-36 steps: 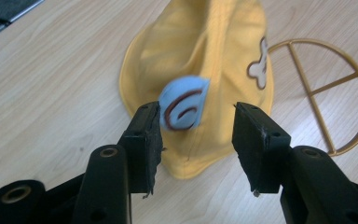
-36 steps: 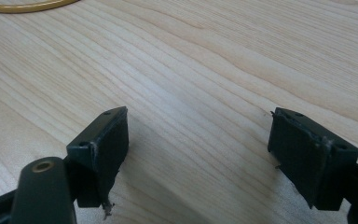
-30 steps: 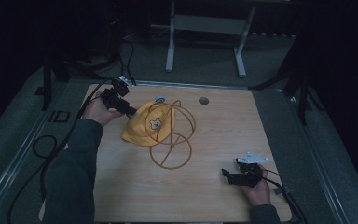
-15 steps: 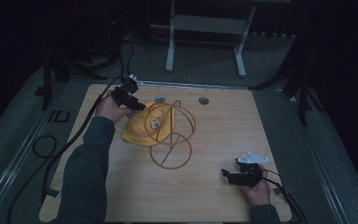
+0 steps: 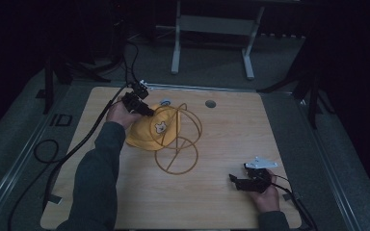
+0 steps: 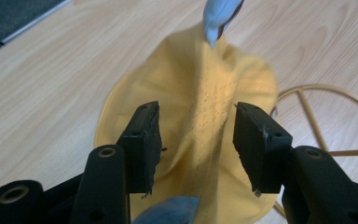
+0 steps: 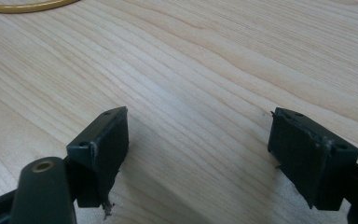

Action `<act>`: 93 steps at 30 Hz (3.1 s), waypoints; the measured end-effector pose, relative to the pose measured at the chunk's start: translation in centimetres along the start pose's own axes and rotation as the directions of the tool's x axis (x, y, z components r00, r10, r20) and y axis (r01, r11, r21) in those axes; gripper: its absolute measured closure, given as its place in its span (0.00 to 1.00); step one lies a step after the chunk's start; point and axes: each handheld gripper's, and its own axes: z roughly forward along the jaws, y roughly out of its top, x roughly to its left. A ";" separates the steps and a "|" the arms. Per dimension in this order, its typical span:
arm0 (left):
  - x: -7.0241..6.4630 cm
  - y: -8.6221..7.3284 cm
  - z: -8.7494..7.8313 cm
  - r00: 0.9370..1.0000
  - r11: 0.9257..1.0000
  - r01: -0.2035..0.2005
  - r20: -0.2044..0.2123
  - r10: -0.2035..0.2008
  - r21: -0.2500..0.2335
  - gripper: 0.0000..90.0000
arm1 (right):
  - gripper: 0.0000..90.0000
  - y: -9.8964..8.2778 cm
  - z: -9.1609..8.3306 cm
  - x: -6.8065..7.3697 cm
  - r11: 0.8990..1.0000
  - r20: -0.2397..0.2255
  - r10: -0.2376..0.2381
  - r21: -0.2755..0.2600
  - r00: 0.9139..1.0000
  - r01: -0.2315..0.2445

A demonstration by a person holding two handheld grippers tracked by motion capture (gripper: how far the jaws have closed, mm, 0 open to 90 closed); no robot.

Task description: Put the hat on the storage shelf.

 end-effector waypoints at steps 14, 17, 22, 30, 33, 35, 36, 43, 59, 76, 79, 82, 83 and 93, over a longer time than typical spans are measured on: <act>0.0 0.0 1.3 1.000 0.999 -0.013 0.000 0.013 0.030 0.82 | 0.22 0.0 0.0 0.0 1.000 0.000 0.000 0.000 1.000 0.000; 0.1 0.0 1.1 1.000 0.999 -0.012 0.003 0.012 0.047 0.87 | 0.22 0.0 0.0 0.0 1.000 0.000 0.000 0.000 1.000 0.000; 0.1 -0.2 0.2 0.999 0.997 -0.032 -0.009 0.033 0.067 0.89 | 0.22 0.0 0.0 0.0 1.000 0.000 0.001 0.000 1.000 -0.001; 0.2 -0.5 -1.8 0.998 0.996 -0.049 -0.036 0.051 0.074 0.90 | 0.22 0.0 0.0 0.0 1.000 0.000 -0.001 0.000 1.000 0.001; 0.3 -0.6 -2.4 0.998 0.997 -0.045 -0.045 0.048 0.069 0.91 | 0.22 0.0 0.0 0.0 1.000 0.000 0.000 0.000 1.000 0.000; 0.4 -0.7 -2.8 0.997 0.996 -0.052 -0.048 0.055 0.071 0.91 | 0.22 0.0 0.0 0.0 1.000 0.000 0.000 0.000 1.000 0.000; 0.5 -0.7 -3.0 0.997 0.996 -0.050 -0.048 0.054 0.071 0.91 | 0.22 0.0 0.0 0.0 1.000 0.000 0.000 0.000 1.000 0.000; 0.7 -1.0 -4.4 0.997 0.997 -0.052 -0.057 0.056 0.060 0.91 | 0.22 0.0 0.0 0.0 1.000 0.000 0.000 0.000 1.000 0.000; 0.8 -1.6 -7.3 0.996 0.998 -0.057 -0.067 0.059 0.031 0.91 | 0.22 0.0 0.0 0.0 1.000 0.000 0.000 0.000 1.000 0.000; 0.2 -1.7 -9.8 0.992 0.996 -0.094 -0.082 0.093 -0.001 0.91 | 0.22 0.0 0.0 0.0 1.000 0.000 0.003 -0.002 1.000 -0.003; 0.1 -1.7 -10.3 0.992 0.995 -0.097 -0.082 0.095 -0.016 0.91 | 0.22 0.0 0.0 0.0 1.000 0.000 0.001 -0.001 1.000 -0.001; 0.0 -1.7 -10.8 0.992 0.995 -0.096 -0.084 0.093 -0.032 0.91 | 0.22 0.0 0.0 0.0 1.000 0.000 0.001 -0.001 1.000 -0.001; 0.0 -1.8 -10.9 0.992 0.995 -0.098 -0.084 0.095 -0.033 0.91 | 0.22 0.0 0.0 0.0 1.000 0.000 0.001 -0.001 1.000 -0.001; 0.3 -2.3 -12.2 0.992 0.994 -0.096 -0.085 0.091 -0.051 0.91 | 0.22 0.0 0.0 0.0 1.000 0.001 -0.001 -0.002 1.000 0.001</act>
